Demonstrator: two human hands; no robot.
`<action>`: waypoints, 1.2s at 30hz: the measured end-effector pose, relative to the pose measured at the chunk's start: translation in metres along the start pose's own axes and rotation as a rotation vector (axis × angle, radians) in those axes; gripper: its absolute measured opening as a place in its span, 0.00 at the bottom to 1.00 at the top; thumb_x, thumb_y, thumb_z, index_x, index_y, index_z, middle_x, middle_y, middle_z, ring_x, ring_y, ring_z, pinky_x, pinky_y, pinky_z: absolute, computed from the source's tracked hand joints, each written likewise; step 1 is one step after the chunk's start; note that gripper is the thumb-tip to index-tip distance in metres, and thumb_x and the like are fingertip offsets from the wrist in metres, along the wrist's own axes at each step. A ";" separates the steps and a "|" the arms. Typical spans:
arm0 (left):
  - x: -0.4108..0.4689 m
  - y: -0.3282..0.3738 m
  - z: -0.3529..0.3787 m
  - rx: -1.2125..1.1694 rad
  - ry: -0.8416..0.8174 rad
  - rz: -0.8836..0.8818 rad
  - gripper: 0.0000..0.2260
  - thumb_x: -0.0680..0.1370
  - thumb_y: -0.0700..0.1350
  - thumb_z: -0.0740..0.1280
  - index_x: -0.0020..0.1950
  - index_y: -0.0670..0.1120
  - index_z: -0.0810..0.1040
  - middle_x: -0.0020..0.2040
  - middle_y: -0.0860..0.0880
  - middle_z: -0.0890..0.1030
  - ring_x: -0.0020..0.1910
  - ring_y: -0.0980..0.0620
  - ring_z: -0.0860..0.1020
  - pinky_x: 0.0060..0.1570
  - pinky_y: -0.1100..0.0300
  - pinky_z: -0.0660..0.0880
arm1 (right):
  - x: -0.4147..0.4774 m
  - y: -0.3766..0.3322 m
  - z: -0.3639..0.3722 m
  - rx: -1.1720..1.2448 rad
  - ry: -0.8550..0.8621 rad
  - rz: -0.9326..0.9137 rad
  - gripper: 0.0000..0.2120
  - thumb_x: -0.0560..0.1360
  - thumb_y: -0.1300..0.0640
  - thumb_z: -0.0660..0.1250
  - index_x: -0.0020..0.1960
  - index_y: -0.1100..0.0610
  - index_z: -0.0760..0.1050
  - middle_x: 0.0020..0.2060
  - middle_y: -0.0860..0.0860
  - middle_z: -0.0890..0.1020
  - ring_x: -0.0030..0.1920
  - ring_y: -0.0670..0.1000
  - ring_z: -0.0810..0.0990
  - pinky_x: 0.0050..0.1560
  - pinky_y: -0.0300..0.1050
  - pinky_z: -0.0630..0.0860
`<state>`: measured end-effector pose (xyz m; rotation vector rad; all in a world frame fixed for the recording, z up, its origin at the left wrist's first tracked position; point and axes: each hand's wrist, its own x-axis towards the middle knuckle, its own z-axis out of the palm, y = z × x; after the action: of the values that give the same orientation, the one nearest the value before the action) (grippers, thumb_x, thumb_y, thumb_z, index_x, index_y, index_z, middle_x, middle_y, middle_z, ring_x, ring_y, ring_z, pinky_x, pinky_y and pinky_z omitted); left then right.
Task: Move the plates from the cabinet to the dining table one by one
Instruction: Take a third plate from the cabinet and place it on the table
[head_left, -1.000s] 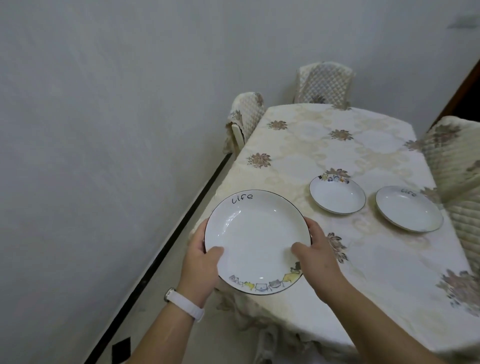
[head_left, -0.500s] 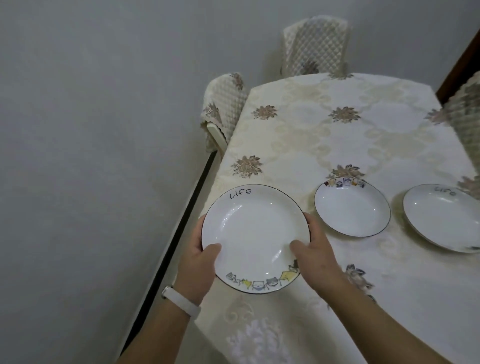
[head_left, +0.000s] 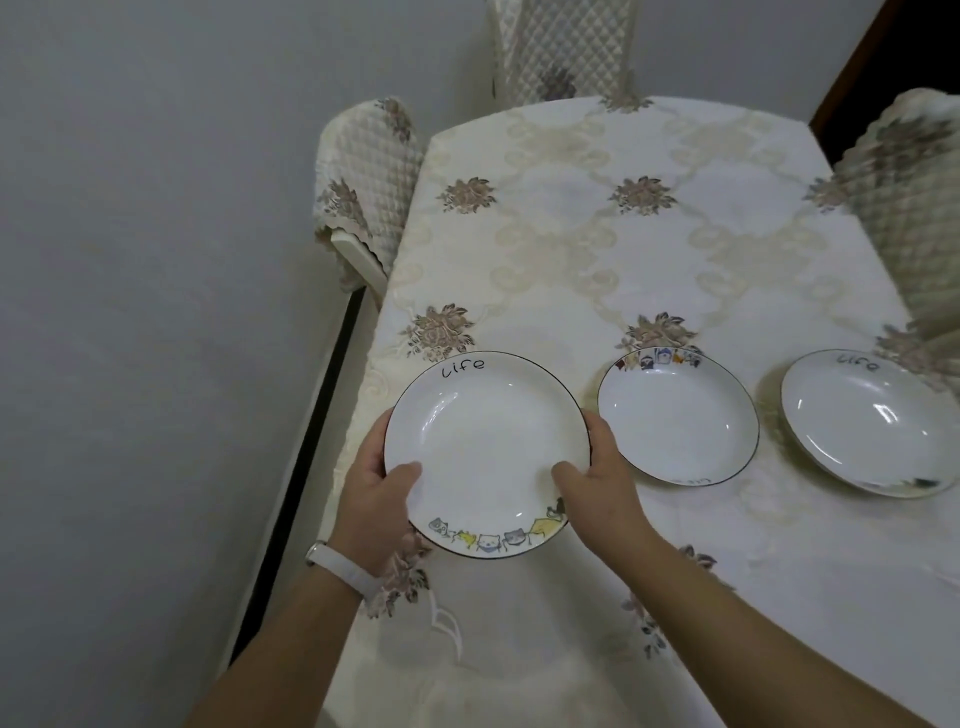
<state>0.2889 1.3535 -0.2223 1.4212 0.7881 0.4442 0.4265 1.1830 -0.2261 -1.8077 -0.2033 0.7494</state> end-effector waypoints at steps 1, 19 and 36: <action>0.008 -0.003 -0.001 0.025 -0.013 -0.004 0.27 0.70 0.36 0.61 0.60 0.64 0.77 0.59 0.54 0.81 0.59 0.50 0.78 0.55 0.48 0.77 | 0.006 0.002 0.003 0.005 0.007 0.012 0.27 0.74 0.67 0.60 0.67 0.45 0.66 0.47 0.38 0.79 0.34 0.37 0.79 0.35 0.36 0.78; 0.141 -0.066 0.001 0.224 -0.179 -0.104 0.29 0.71 0.34 0.62 0.68 0.58 0.73 0.58 0.61 0.80 0.55 0.60 0.78 0.48 0.64 0.76 | 0.100 0.040 0.033 -0.164 0.166 0.129 0.23 0.74 0.63 0.61 0.66 0.47 0.66 0.46 0.36 0.75 0.44 0.38 0.79 0.51 0.49 0.79; 0.158 -0.079 0.002 0.547 -0.171 -0.106 0.23 0.72 0.38 0.65 0.60 0.63 0.74 0.51 0.61 0.81 0.50 0.61 0.79 0.47 0.62 0.75 | 0.117 0.053 0.034 -0.219 0.182 0.149 0.16 0.72 0.60 0.63 0.53 0.41 0.67 0.42 0.42 0.79 0.42 0.49 0.81 0.41 0.41 0.76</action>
<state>0.3832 1.4528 -0.3338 1.8823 0.8781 0.0152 0.4867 1.2463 -0.3255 -2.1052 -0.0306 0.6819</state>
